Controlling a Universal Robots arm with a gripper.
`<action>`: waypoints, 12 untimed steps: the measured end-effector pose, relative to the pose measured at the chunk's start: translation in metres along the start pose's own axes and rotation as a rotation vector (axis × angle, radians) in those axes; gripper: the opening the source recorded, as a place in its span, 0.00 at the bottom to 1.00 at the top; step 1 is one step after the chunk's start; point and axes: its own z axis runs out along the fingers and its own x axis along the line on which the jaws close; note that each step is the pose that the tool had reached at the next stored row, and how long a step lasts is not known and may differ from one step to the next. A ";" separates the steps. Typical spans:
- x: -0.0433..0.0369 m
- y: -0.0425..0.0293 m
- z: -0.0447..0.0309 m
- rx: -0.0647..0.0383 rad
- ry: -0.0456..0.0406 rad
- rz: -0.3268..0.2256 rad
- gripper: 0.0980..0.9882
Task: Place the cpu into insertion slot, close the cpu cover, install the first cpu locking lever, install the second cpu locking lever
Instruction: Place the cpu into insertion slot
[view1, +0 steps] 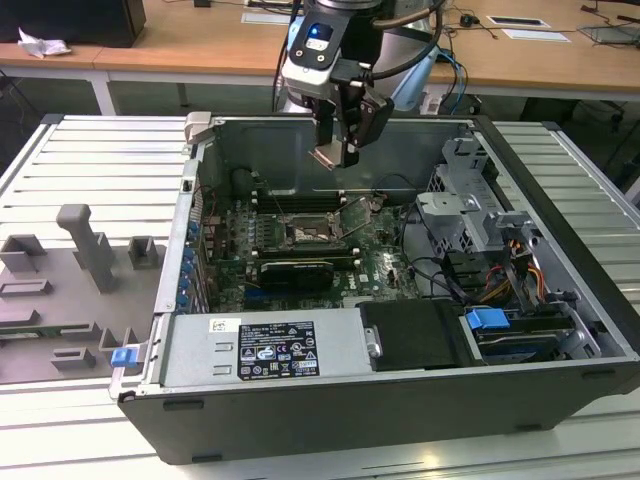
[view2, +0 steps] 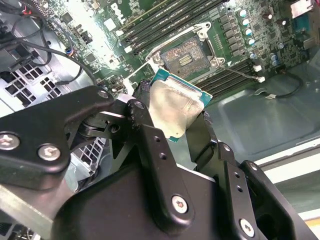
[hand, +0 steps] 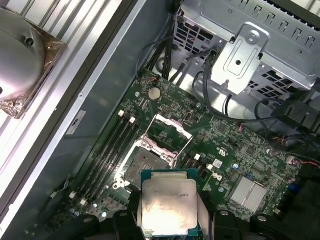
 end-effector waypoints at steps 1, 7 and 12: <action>0.0000 0.0000 0.0001 0.000 -0.0006 0.005 0.48; 0.0001 0.0000 0.0005 0.001 -0.0048 0.042 0.48; 0.0000 0.0000 0.0010 0.001 -0.0069 0.073 0.48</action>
